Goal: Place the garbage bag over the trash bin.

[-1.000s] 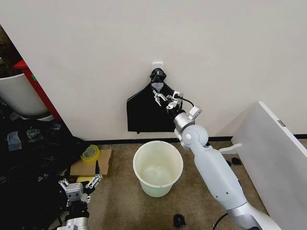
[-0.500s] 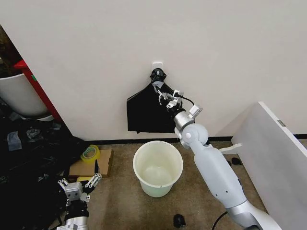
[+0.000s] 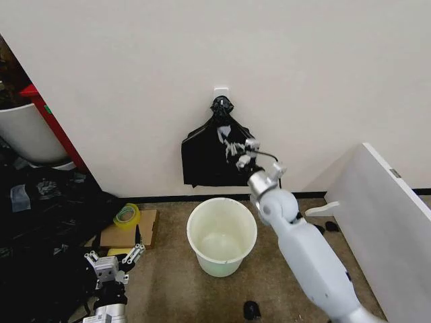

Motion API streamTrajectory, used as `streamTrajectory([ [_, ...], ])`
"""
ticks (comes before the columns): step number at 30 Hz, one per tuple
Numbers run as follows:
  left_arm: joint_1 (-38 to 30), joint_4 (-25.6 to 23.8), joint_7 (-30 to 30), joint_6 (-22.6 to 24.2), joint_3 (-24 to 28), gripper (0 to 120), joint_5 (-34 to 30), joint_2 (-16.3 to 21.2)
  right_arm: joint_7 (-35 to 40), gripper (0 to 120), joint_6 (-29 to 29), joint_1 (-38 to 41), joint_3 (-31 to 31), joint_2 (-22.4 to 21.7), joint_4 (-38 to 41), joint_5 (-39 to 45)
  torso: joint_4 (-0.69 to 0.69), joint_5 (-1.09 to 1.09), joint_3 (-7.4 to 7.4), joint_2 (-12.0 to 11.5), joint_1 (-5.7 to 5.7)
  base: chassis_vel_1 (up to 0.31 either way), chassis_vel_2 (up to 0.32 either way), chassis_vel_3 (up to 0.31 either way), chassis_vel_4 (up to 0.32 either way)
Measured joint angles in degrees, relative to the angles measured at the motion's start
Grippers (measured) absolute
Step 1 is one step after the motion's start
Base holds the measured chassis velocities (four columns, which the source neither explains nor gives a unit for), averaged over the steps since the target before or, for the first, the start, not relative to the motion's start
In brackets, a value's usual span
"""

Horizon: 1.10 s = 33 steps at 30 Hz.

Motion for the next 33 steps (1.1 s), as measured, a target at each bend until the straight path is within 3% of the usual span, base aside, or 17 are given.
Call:
streamTrajectory([
  [12, -1.5, 1.3, 0.0, 0.0, 1.2, 99, 0.0, 0.3, 0.3, 0, 5.4, -18.4, -0.2, -2.8, 10.2, -11.9, 0.01, -0.02, 0.00, 0.0, -0.01, 0.000, 0.000, 0.000, 0.000],
  [33, -1.7, 1.8, 0.0, -0.3, 2.1, 99, -0.1, 0.5, 0.8, 0, 11.9, -32.9, -0.7, -3.2, 14.7, -24.1, 0.01, -0.02, 0.00, 0.0, 0.00, 0.000, 0.000, 0.000, 0.000],
])
